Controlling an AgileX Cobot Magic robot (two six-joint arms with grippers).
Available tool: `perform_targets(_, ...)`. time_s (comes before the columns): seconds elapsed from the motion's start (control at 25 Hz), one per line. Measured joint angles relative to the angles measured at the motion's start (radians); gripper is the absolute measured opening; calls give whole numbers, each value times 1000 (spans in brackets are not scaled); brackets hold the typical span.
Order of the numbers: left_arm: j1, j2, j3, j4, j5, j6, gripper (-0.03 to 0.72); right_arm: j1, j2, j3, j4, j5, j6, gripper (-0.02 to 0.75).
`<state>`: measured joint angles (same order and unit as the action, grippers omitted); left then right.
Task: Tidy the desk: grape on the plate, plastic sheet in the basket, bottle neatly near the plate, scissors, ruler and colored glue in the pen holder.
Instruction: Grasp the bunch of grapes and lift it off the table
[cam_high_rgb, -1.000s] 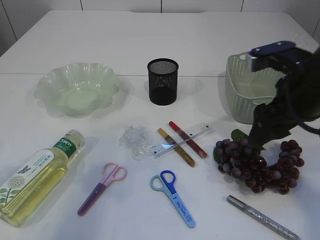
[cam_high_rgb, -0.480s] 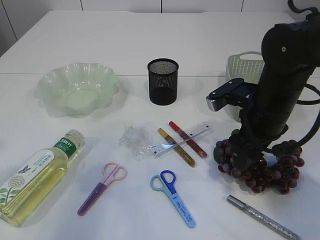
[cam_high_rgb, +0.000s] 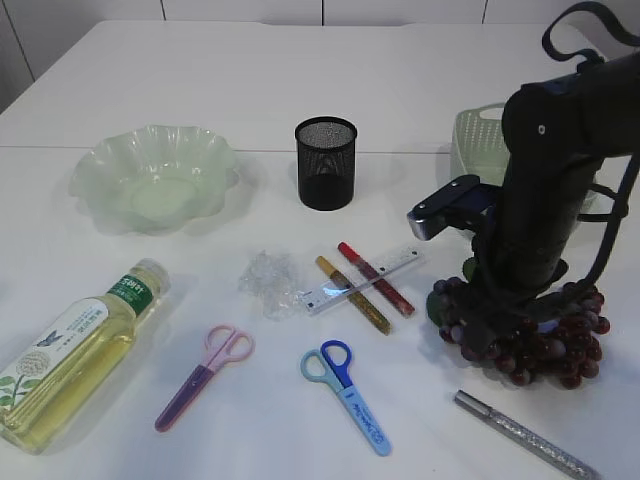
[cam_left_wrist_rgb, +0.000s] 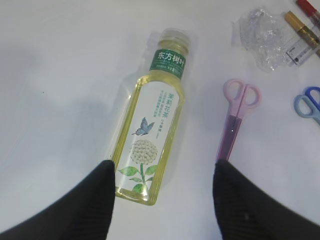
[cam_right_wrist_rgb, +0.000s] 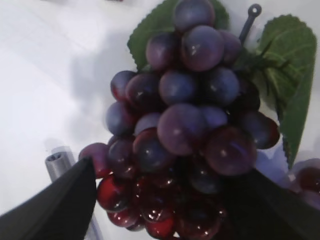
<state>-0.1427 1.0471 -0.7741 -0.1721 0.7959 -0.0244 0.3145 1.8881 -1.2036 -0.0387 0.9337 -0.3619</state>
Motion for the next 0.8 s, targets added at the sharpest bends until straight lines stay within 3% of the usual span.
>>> perform_targets(0.52, 0, 0, 0, 5, 0, 2, 455, 2, 86, -4, -26, -33, 60, 572)
perform_targets(0.6, 0, 0, 0, 5, 0, 2, 455, 2, 87, -4, -26, -35, 64, 522)
perform_targets(0.8, 0, 0, 0, 5, 0, 2, 455, 2, 87, -12, -26, -37, 65, 305)
